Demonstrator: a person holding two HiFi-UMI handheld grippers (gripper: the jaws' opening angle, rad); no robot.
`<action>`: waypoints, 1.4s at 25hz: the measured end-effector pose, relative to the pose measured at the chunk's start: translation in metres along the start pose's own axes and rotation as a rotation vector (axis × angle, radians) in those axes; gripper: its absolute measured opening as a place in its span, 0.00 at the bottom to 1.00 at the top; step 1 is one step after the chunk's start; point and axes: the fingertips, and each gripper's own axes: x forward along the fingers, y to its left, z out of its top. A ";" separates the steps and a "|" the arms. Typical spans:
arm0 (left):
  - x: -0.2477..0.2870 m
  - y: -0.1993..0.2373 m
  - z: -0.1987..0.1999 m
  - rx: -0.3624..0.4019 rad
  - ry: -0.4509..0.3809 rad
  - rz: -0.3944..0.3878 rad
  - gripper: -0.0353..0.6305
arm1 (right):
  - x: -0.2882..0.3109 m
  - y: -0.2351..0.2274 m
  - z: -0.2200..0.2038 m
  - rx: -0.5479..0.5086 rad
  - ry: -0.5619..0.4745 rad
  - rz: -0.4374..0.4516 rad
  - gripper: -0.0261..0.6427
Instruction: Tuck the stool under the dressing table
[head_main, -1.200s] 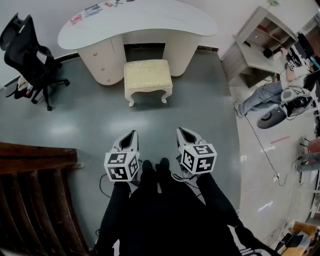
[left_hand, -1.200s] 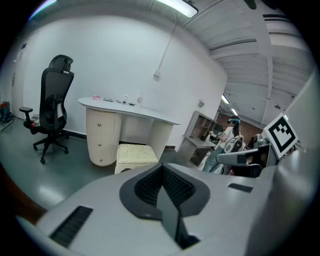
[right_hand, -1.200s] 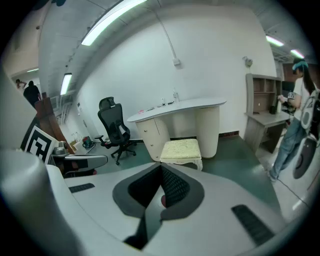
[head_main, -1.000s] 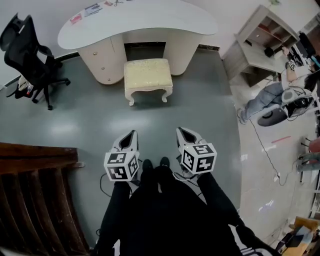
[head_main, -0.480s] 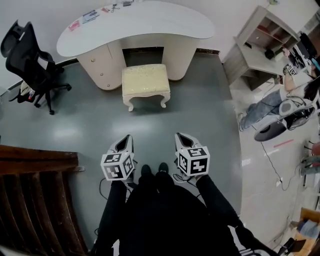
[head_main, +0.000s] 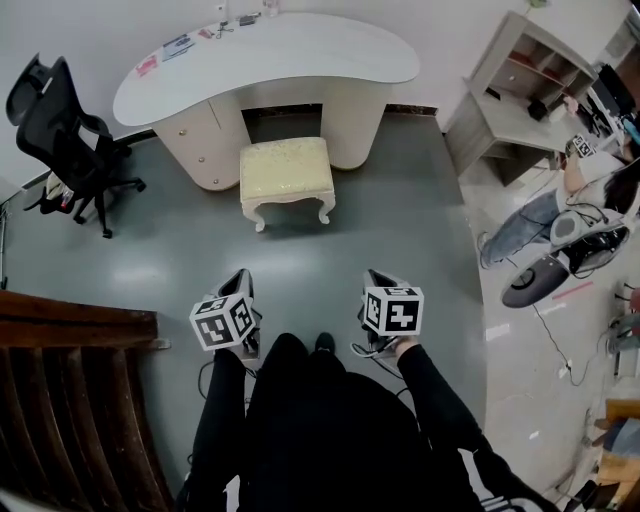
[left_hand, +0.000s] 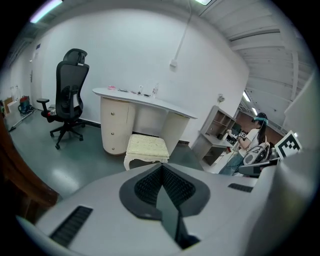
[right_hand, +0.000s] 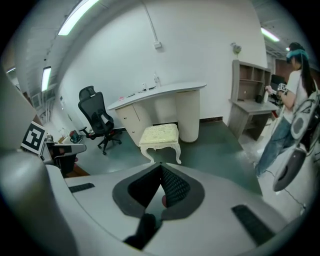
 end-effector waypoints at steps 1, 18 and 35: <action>0.000 0.000 0.000 -0.001 0.000 0.005 0.06 | -0.002 -0.004 0.002 0.006 0.001 -0.007 0.05; 0.013 0.003 0.026 -0.020 -0.028 0.086 0.06 | 0.014 -0.040 0.026 0.069 0.019 -0.002 0.05; 0.077 0.024 0.055 -0.010 0.025 0.065 0.06 | 0.069 -0.041 0.067 0.109 0.055 -0.032 0.05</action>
